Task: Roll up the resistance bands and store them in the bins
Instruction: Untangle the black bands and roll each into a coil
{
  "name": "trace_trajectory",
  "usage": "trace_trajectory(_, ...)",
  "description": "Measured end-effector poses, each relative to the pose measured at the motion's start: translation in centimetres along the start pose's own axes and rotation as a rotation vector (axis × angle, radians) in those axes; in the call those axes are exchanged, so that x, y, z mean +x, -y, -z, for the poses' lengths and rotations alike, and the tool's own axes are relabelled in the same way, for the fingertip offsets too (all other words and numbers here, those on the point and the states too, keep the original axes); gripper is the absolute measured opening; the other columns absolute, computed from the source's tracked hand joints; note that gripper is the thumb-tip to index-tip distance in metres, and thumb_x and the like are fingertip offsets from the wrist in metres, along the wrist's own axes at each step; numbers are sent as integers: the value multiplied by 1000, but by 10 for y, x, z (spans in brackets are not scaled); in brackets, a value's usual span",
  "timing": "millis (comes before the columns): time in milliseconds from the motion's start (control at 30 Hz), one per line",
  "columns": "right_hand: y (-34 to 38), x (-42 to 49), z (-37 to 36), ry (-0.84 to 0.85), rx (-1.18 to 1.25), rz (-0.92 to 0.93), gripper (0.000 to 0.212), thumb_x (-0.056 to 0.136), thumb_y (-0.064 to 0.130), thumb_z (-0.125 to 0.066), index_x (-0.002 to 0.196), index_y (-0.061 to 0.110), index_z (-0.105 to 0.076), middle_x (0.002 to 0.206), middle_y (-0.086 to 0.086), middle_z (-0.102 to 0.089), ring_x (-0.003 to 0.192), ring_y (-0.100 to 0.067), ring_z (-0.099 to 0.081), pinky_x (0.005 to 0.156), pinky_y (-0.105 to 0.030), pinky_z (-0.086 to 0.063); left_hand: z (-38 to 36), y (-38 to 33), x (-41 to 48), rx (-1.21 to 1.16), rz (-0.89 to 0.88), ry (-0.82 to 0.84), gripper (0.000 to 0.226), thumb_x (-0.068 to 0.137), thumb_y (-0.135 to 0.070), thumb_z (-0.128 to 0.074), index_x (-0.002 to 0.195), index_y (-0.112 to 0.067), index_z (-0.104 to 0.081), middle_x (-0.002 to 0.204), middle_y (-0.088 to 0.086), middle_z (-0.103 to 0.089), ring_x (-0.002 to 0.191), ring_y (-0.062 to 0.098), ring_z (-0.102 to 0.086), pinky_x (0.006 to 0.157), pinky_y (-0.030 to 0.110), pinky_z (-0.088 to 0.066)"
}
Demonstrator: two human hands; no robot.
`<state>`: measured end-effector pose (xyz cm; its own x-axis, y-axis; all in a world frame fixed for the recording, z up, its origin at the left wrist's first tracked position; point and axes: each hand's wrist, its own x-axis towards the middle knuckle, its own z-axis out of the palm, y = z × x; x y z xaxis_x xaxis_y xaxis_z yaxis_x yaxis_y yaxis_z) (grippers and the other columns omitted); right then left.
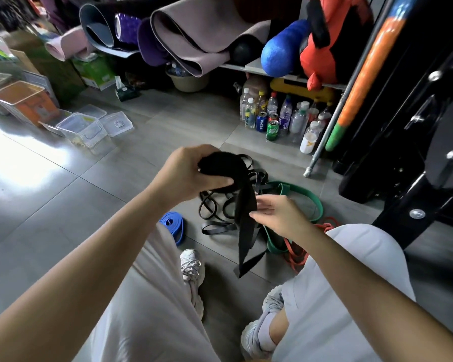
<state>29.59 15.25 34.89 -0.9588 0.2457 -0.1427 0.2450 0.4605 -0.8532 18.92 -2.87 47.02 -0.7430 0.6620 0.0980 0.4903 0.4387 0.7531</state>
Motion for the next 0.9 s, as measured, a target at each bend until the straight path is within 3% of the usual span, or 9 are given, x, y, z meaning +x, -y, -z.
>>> trace_trajectory(67,1,6,5,-35,-14,-11,14,82,15,-65,94,13,-72,82,3,-72,85,-16,-68,86,-36,-53,13,-3,7,-114,33,-104,34,65,-16,-84,80,-35,-61,75,-10,-66,63,5,-60,61,24,-51)
trace_trajectory(167,19,19,20,-103,76,11,14,84,4,-63,96,10,-68,82,2,-67,81,-14,-63,88,-33,-51,34,-12,17,-146,19,-161,32,65,-14,-84,77,-35,-62,71,-8,-63,57,7,-53,52,23,-42)
trace_trajectory(300,51,34,37,-18,-83,113,23,75,26,-77,93,22,-63,81,3,-61,75,-13,-57,70,-27,-45,49,-30,28,-204,-33,-187,30,65,-11,-84,80,-29,-65,77,-2,-66,66,12,-59,60,30,-49)
trace_trajectory(400,61,41,35,25,-290,113,19,74,35,-77,82,21,-68,84,5,-64,82,-12,-59,68,-23,-44,59,-50,34,-263,-84,-210,30,66,-7,-82,84,-24,-66,83,1,-69,77,16,-66,73,37,-55)
trace_trajectory(500,67,43,29,-69,-198,79,31,72,35,-79,90,21,-57,95,3,-62,91,-17,-59,80,-32,-49,73,-66,38,-344,-117,-267,28,63,-14,-84,82,-26,-68,86,10,-72,83,36,-68,74,54,-53)
trace_trajectory(600,75,49,25,-158,-93,65,37,77,33,-75,107,22,-56,100,10,-60,91,-12,-56,84,-31,-47,84,-79,44,-333,-155,-281,29,64,-16,-84,87,-22,-68,90,11,-72,82,29,-69,68,42,-57)
trace_trajectory(700,81,55,27,-233,2,68,10,87,25,-64,88,16,-64,80,1,-64,80,-17,-59,70,-29,-45,93,-87,48,-350,-189,-325,30,66,-12,-83,91,-16,-68,96,11,-71,87,22,-70,78,39,-58)
trace_trajectory(833,81,58,53,-433,174,97,19,87,18,-59,69,16,-58,62,2,-56,61,-14,-50,59,-28,-36,108,-82,52,-414,-133,-398,36,67,-10,-83,99,-5,-66,97,16,-70,88,27,-70,78,45,-58)
trace_trajectory(900,77,58,69,-416,81,92,16,85,19,-62,69,21,-59,62,7,-55,61,-11,-50,57,-25,-36,112,-78,53,-452,-100,-407,39,67,-11,-82,102,-3,-65,97,16,-70,89,29,-69,79,47,-57)
